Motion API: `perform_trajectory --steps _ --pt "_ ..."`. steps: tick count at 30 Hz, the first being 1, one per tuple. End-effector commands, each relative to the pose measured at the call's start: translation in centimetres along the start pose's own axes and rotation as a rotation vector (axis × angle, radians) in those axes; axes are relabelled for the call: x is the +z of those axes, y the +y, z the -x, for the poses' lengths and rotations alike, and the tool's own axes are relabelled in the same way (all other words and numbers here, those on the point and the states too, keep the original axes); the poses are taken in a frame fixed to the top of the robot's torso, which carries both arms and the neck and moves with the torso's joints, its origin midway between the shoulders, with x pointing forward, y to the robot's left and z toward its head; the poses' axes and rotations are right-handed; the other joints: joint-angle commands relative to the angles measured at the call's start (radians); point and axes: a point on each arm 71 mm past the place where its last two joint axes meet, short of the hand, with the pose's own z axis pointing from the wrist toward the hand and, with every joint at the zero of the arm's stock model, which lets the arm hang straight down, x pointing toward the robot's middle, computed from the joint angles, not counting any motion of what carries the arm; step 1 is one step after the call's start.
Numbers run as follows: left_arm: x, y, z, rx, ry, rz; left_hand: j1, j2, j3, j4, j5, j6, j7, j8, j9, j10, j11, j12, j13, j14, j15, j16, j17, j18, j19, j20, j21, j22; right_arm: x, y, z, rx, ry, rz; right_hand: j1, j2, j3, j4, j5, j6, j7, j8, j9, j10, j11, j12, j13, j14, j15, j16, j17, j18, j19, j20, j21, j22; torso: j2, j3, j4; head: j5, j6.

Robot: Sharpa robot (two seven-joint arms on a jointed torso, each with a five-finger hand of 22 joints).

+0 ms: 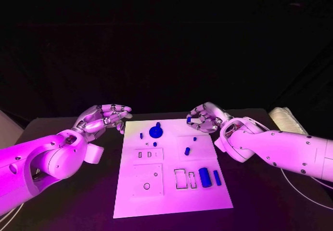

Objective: Assemble the parts on the task board

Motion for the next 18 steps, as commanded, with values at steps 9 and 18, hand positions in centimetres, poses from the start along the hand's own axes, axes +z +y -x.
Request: perform_trajectory --steps 9,18 --pt "0.3 0.4 -0.6 0.033 0.023 0.022 0.007 0.016 -0.04 0.007 -0.002 0.009 -0.029 0.033 0.03 -0.031 -0.031 0.291 0.186 0.175 -0.031 0.312 0.292 0.0 0.062 -0.027 0.126 0.122 -0.4 5.4 -4.3 -0.074 0.021 0.018 -0.013 -0.005 -0.006 0.001 -0.004 -0.002 -0.003 0.006 0.008 0.017 -0.008 0.003 0.167 0.097 -0.007 0.002 0.242 -0.012 0.077 -0.009 -0.004 0.21 -0.014 -0.0059 0.0003 0.027 -0.014" --pt "0.4 0.6 -0.7 0.052 0.023 0.046 0.012 0.014 -0.033 0.016 0.0 0.03 -0.041 0.109 0.072 -0.081 -0.046 0.518 0.326 0.276 -0.042 0.473 0.474 -0.022 0.125 -0.038 0.234 0.262 -0.8 7.6 -7.9 -0.104 0.064 0.072 -0.02 -0.011 -0.007 -0.001 0.009 -0.004 -0.004 0.008 0.008 0.017 -0.009 0.002 0.166 0.097 -0.008 0.002 0.243 -0.012 0.077 -0.01 -0.004 0.21 -0.012 -0.0053 0.0008 0.044 -0.025"
